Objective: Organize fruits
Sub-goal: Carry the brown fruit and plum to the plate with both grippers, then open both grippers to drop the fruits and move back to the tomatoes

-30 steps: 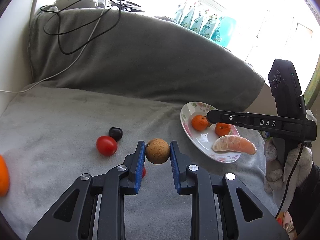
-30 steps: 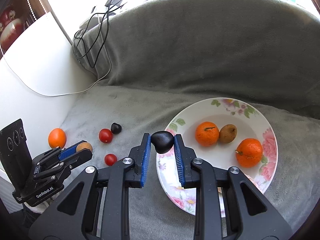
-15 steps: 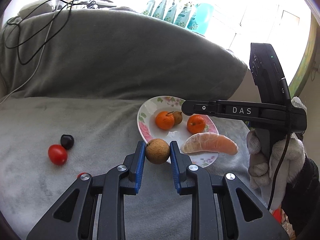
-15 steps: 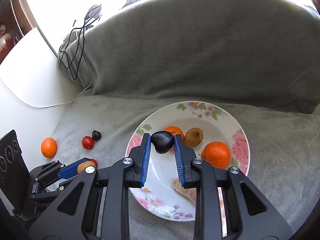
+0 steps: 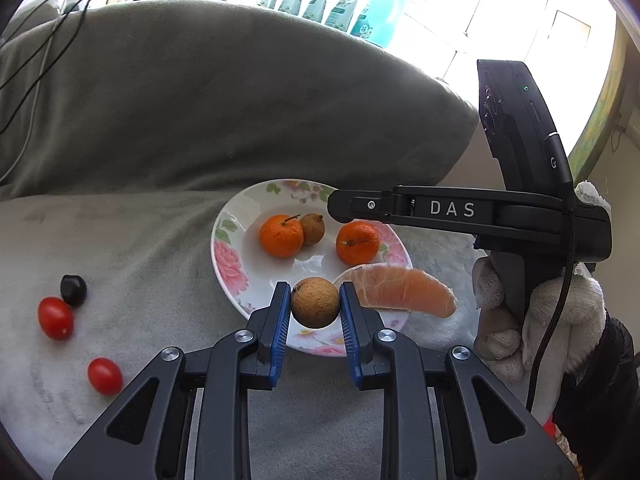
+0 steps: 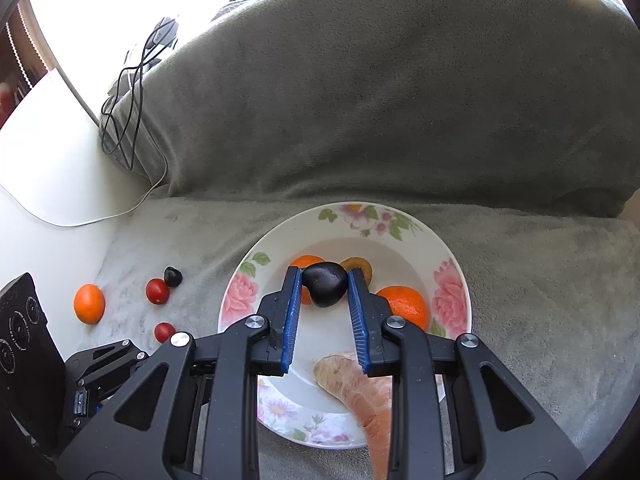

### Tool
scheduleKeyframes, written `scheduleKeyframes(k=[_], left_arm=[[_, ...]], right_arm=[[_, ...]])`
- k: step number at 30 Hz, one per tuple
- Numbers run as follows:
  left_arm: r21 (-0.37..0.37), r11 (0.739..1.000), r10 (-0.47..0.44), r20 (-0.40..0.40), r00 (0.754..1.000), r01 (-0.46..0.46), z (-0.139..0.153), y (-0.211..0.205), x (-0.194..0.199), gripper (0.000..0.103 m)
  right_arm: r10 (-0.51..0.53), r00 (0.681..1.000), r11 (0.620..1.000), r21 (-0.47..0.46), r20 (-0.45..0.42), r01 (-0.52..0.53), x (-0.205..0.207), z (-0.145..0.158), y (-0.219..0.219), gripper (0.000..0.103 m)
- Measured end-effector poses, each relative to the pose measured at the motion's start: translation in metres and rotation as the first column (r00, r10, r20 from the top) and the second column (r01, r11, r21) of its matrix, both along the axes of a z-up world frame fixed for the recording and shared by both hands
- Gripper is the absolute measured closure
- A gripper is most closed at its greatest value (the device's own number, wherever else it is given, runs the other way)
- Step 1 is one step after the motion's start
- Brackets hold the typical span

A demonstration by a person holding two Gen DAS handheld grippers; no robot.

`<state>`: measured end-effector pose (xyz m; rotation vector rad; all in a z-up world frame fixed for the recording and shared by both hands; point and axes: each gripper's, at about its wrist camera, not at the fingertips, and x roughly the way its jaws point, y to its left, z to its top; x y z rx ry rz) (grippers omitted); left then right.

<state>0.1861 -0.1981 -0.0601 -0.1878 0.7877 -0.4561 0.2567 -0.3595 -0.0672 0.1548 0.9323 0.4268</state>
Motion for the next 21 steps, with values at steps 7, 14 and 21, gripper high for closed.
scheduleKeyframes(k=[7, 14, 21], left_arm=[[-0.001, 1.000, -0.005, 0.001, 1.000, 0.005, -0.0002, -0.0047, 0.0019, 0.080], [-0.002, 1.000, -0.004, 0.013, 1.000, 0.004, 0.0006, -0.0043, 0.0009, 0.079], [0.007, 1.000, -0.018, 0.035, 0.999, 0.018, 0.0064, -0.0069, -0.0057, 0.047]], right_arm=[[-0.012, 1.000, 1.000, 0.007, -0.009, 0.012, 0.0018, -0.0024, -0.0050, 0.078], [-0.020, 1.000, 1.000, 0.010, -0.002, 0.020, 0.0016, -0.0014, -0.0067, 0.078], [-0.045, 0.999, 0.999, -0.005, 0.020, 0.045, 0.0003, 0.0013, -0.0070, 0.042]])
